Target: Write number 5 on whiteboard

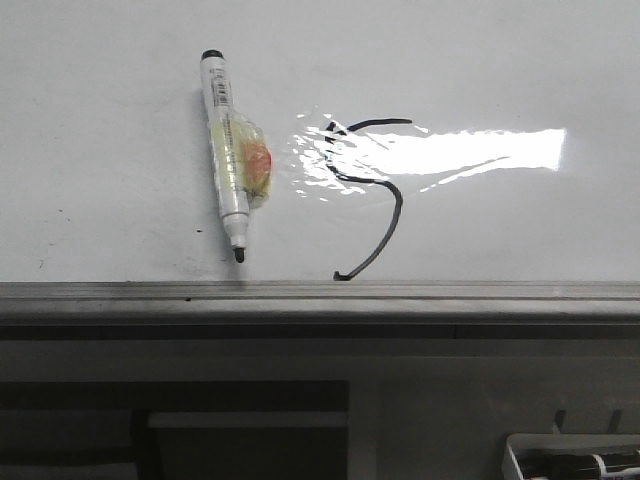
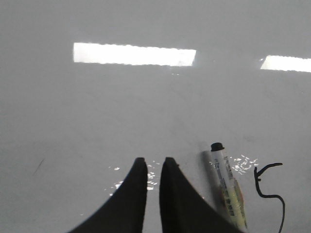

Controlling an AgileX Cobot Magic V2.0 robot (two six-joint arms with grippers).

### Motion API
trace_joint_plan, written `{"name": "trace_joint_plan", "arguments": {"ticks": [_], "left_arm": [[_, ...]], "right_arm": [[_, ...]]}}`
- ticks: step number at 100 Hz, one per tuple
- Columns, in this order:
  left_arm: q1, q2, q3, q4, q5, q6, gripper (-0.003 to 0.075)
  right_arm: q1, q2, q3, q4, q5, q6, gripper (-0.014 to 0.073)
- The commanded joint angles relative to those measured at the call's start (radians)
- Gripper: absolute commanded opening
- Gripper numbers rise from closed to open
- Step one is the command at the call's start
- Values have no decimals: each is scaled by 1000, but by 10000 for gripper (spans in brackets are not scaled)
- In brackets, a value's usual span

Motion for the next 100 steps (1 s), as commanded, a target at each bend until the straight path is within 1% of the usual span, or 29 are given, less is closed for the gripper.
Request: {"name": "trace_joint_plan", "arguments": {"ticks": [1, 26, 73, 82, 85, 88, 92, 95, 99, 100], "left_arm": [[-6, -47, 21, 29, -1, 10, -20], [-6, -71, 98, 29, -3, 10, -20], [-6, -81, 112, 29, -3, 10, -20], [17, -111, 152, 137, -9, 16, -20], [28, -128, 172, 190, -1, 9, -20], [41, -147, 201, 275, 9, -9, -20], [68, -179, 232, 380, 36, -63, -20], [90, -202, 262, 500, 56, -117, -20], [133, -237, 292, 631, 79, -234, -20], [141, -243, 303, 683, 84, -280, -20]], "right_arm": [[-5, -26, 14, 6, -101, 4, -62], [-5, -25, 73, 13, -94, 4, -62], [-5, -25, 85, 13, -92, 4, -62], [-5, -25, 85, 13, -94, 4, -62], [-5, -25, 85, 13, -94, 4, -62], [-5, -25, 85, 13, -94, 4, -62], [-5, -25, 85, 13, -94, 4, -62], [-5, -25, 85, 13, -94, 4, -62], [-5, -25, 85, 13, -94, 4, -62], [-5, -25, 85, 13, -94, 4, -62]]}}
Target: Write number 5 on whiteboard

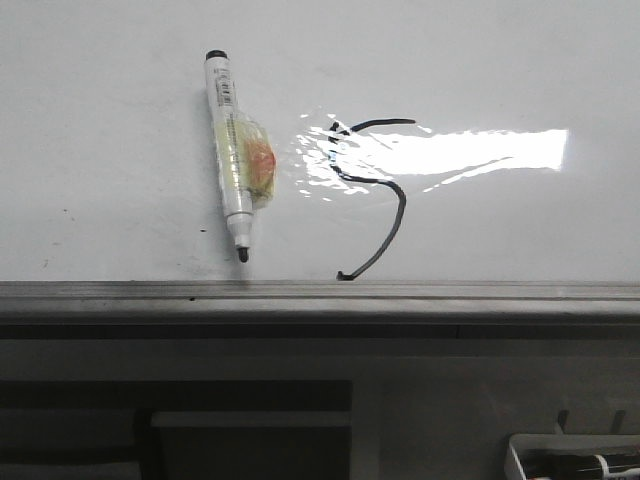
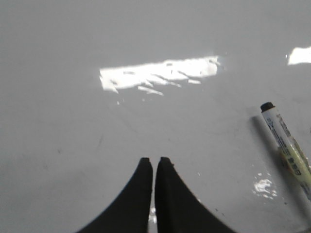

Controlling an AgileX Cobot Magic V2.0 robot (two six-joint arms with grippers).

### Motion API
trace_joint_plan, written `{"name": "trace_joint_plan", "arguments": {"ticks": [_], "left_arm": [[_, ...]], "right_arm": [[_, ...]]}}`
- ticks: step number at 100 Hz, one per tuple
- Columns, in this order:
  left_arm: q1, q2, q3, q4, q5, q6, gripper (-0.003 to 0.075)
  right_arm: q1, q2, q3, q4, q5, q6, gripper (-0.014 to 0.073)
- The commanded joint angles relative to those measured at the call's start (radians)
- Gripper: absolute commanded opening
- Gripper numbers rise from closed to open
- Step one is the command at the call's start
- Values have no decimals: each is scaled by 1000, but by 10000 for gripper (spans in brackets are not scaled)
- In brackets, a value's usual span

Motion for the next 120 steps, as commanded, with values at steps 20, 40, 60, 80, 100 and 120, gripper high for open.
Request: {"name": "trace_joint_plan", "arguments": {"ticks": [20, 40, 60, 80, 100, 120], "left_arm": [[352, -188, 156, 874, 173, -780, -20], [617, -215, 228, 1194, 408, -1183, -20], [746, -242, 228, 1269, 566, -1250, -20], [754, -312, 228, 1277, 792, -1250, -20], [754, -389, 228, 1277, 813, -1250, -20], [754, -389, 228, 1277, 811, -1250, -20]], "right_arm": [[-6, 6, -28, 9, -85, 1, -62], [-6, 6, -28, 9, -85, 1, -62], [-6, 6, -28, 9, -85, 1, -62], [-6, 6, -28, 9, -85, 1, -62], [-6, 6, -28, 9, -85, 1, -62], [-6, 6, -28, 9, -85, 1, -62]]}}
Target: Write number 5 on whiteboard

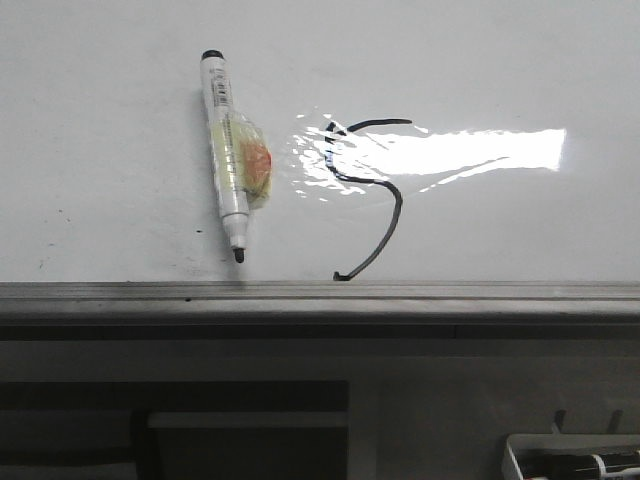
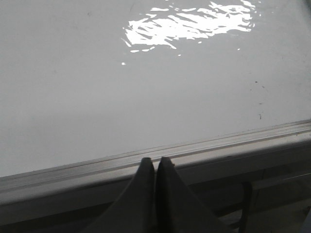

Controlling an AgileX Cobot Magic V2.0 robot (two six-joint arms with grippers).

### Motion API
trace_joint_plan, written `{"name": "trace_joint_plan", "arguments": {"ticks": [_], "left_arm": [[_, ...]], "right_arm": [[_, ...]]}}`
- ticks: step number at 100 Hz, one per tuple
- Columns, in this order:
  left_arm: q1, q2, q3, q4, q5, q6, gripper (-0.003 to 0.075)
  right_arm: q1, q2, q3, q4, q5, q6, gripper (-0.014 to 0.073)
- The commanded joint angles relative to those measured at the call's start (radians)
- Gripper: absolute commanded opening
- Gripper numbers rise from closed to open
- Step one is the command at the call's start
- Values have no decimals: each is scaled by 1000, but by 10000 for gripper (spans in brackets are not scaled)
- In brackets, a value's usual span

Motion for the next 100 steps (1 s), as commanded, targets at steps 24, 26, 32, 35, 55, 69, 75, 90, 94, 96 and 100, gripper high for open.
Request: {"name": "trace_joint_plan", "arguments": {"ticks": [24, 26, 32, 35, 55, 69, 75, 90, 94, 96, 100], "left_arm": [[2, -26, 18, -1, -69, -10, -20], [2, -26, 18, -1, -69, -10, -20], [2, -26, 18, -1, -69, -10, -20], [2, -26, 18, -1, -69, -10, -20], [2, -26, 18, -1, -69, -10, -20], [2, -26, 18, -1, -69, -10, -20], [2, -26, 18, -1, -69, -10, -20], [2, -26, 18, -1, -69, -10, -20], [2, -26, 18, -1, -69, -10, -20], [2, -26, 18, -1, -69, -10, -20], [2, -26, 18, -1, -69, -10, -20]], "right_arm": [[-6, 6, -28, 9, -81, 1, -62], [-6, 6, -28, 9, -81, 1, -62], [-6, 6, -28, 9, -81, 1, -62], [-6, 6, -28, 9, -81, 1, -62], [-6, 6, -28, 9, -81, 1, -62], [-6, 6, 6, 9, -104, 1, -62], [-6, 6, 39, 29, -161, 1, -62], [-6, 6, 146, 93, -324, 1, -62], [-13, 6, 173, 77, -371, 1, -62], [-22, 6, 193, 68, -397, 1, -62], [-43, 6, 221, 63, -424, 9, -62]]}}
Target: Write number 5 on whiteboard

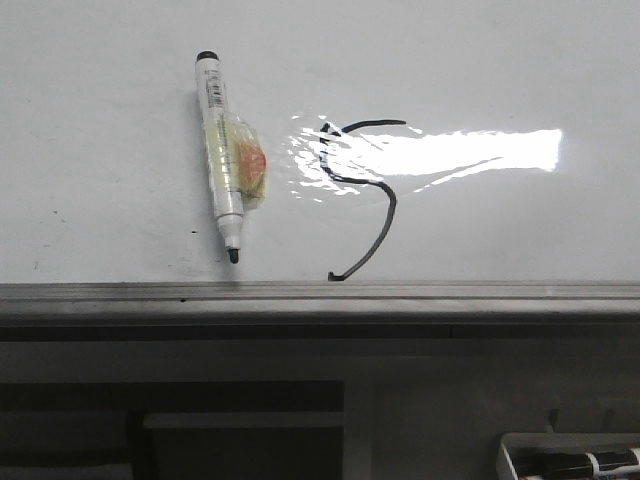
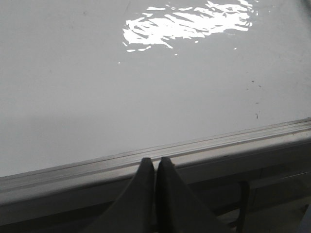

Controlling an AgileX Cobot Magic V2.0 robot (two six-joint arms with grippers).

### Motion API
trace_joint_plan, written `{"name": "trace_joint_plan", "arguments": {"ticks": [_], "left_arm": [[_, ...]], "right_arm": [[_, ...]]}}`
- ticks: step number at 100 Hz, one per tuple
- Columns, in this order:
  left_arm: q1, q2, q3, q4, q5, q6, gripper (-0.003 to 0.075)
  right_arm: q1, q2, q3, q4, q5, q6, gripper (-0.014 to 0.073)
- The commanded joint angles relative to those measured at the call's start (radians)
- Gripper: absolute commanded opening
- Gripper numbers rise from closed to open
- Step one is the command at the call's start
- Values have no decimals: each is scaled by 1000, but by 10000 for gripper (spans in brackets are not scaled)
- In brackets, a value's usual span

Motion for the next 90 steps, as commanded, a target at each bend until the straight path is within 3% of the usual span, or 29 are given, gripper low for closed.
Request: {"name": "trace_joint_plan", "arguments": {"ticks": [1, 19, 24, 52, 90], "left_arm": [[2, -26, 18, -1, -75, -8, -20], [2, -26, 18, -1, -75, -8, -20], [2, -26, 18, -1, -75, -8, -20], [2, -26, 18, -1, -75, -8, -20], [2, -24, 18, -7, -75, -8, -20]], "right_arm": [[-34, 6, 24, -12, -168, 12, -62], [-229, -2, 124, -247, -174, 342, -62], [-290, -27, 119, -294, -93, 397, -62], [-485, -340, 121, -317, 324, 401, -62], [-499, -310, 121, -324, 346, 401, -62]]}}
